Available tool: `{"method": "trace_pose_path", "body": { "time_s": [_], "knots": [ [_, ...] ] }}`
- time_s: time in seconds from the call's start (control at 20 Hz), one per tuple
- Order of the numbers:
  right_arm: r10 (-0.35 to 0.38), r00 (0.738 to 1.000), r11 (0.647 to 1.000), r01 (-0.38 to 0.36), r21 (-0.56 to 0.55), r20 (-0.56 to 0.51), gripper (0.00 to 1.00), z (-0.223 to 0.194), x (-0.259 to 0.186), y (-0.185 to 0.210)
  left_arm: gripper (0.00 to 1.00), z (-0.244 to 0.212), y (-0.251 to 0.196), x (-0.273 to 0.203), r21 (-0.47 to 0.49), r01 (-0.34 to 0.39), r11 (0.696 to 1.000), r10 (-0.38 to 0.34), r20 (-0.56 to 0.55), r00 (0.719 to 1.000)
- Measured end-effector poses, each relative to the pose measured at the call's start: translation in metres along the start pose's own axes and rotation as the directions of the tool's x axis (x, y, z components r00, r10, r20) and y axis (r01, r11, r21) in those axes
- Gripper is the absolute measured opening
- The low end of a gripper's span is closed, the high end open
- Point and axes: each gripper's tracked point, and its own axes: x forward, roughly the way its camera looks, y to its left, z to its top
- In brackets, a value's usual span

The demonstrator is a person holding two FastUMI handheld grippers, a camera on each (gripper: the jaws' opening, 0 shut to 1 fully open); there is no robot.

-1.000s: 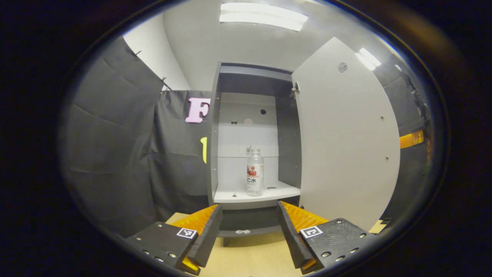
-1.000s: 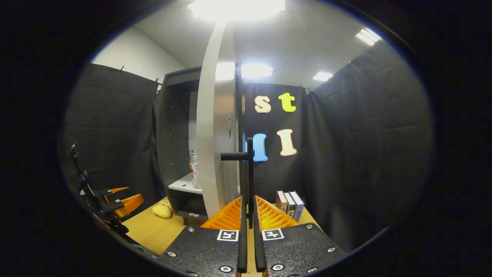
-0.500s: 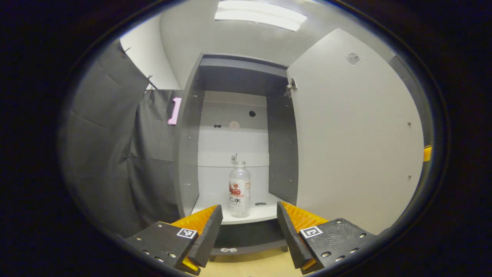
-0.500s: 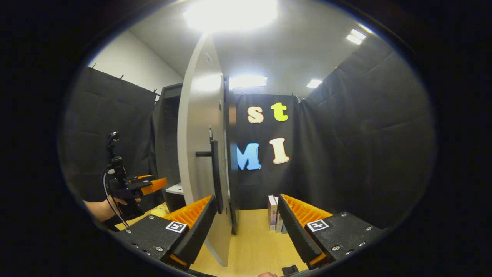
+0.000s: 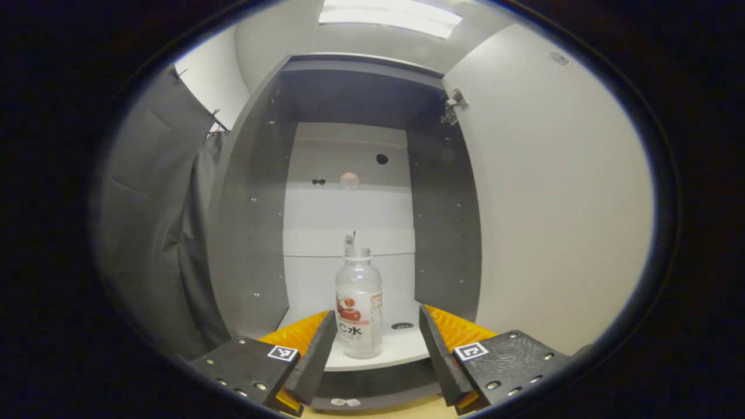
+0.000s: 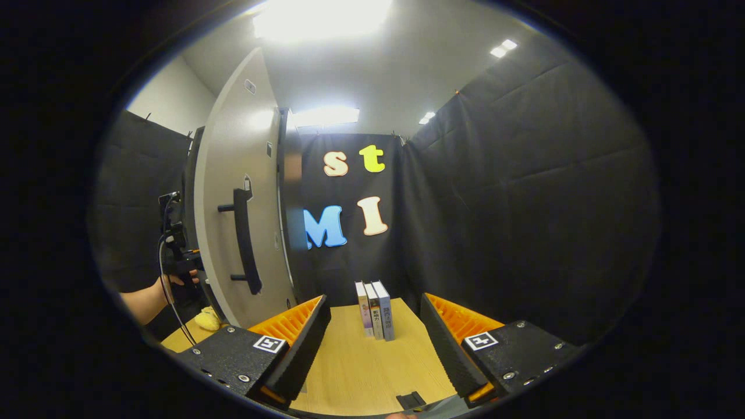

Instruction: Open the cabinet door with the right hand, grasp the bottle in the cabinet with the left hand and place it on the coaster, then close the cabinet door with the right hand.

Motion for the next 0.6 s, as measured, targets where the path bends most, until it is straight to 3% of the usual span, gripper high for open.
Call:
{"method": "trace_pose_path", "body": {
  "time_s": [0.15, 0.2, 0.25, 0.35, 0.5, 0.55, 0.6],
  "knots": [
    [-0.026, 0.999, 1.000, 0.025, -0.007, -0.028, 0.96, -0.009, 0.000, -0.008, 0.81, -0.012, 0.010, 0.029, -0.012, -0.029, 1.000, 0.028, -0.024, 0.999],
    [-0.035, 0.999, 0.999, 0.034, -0.016, -0.033, 0.95, -0.012, 0.001, -0.012, 0.77, -0.016, 0.012, 0.038, -0.013, -0.033, 0.999, 0.032, -0.030, 0.999],
    [-0.043, 0.998, 0.999, 0.043, -0.022, -0.044, 0.95, -0.015, 0.003, -0.015, 0.81, -0.022, 0.013, 0.046, -0.004, -0.041, 0.999, 0.041, -0.039, 0.998],
    [-0.045, 0.997, 0.999, 0.044, -0.020, -0.065, 0.95, -0.022, 0.006, -0.016, 0.77, -0.034, 0.018, 0.059, 0.018, -0.063, 0.998, 0.064, -0.068, 0.996],
    [-0.042, 0.995, 0.999, 0.041, -0.016, -0.086, 0.95, -0.029, 0.010, -0.018, 0.82, -0.044, 0.028, 0.076, 0.033, -0.090, 0.995, 0.093, -0.095, 0.991],
    [-0.042, 0.995, 0.999, 0.041, -0.019, -0.092, 0.95, -0.031, 0.013, -0.019, 0.77, -0.045, 0.028, 0.079, 0.034, -0.095, 0.995, 0.098, -0.103, 0.990],
    [-0.042, 0.994, 0.999, 0.040, -0.021, -0.097, 0.95, -0.033, 0.014, -0.021, 0.82, -0.047, 0.030, 0.083, 0.037, -0.096, 0.995, 0.099, -0.108, 0.989]
  ]
}}
